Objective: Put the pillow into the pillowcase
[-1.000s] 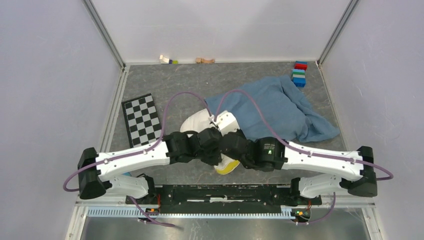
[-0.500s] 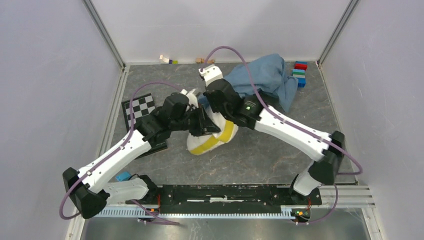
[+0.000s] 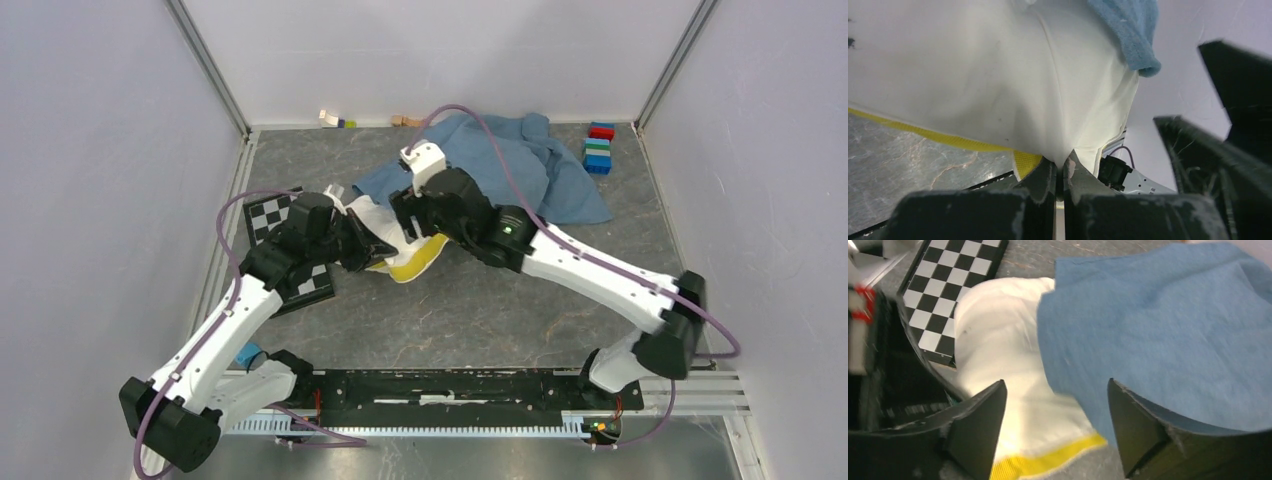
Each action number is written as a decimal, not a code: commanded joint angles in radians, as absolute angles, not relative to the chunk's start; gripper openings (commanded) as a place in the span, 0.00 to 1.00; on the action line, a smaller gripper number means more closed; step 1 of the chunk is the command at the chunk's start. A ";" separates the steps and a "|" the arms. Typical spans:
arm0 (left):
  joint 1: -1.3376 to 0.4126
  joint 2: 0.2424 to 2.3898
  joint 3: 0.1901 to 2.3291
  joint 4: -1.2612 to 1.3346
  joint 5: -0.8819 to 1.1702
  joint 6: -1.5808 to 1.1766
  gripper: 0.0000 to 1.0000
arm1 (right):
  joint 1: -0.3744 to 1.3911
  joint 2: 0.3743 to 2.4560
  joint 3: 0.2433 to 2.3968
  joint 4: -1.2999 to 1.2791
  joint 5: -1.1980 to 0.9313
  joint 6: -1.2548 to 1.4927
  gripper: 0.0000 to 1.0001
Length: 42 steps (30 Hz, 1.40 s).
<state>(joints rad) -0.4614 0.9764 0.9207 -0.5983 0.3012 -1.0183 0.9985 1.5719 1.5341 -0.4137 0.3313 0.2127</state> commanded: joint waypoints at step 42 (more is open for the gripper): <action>-0.459 0.955 1.065 -0.623 0.397 -0.932 0.02 | 0.235 1.634 0.653 0.987 0.004 1.116 0.02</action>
<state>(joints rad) -0.4614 0.9997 0.9874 -0.6430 0.3313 -0.9897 0.2337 1.6390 0.6037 0.9264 0.0063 1.1118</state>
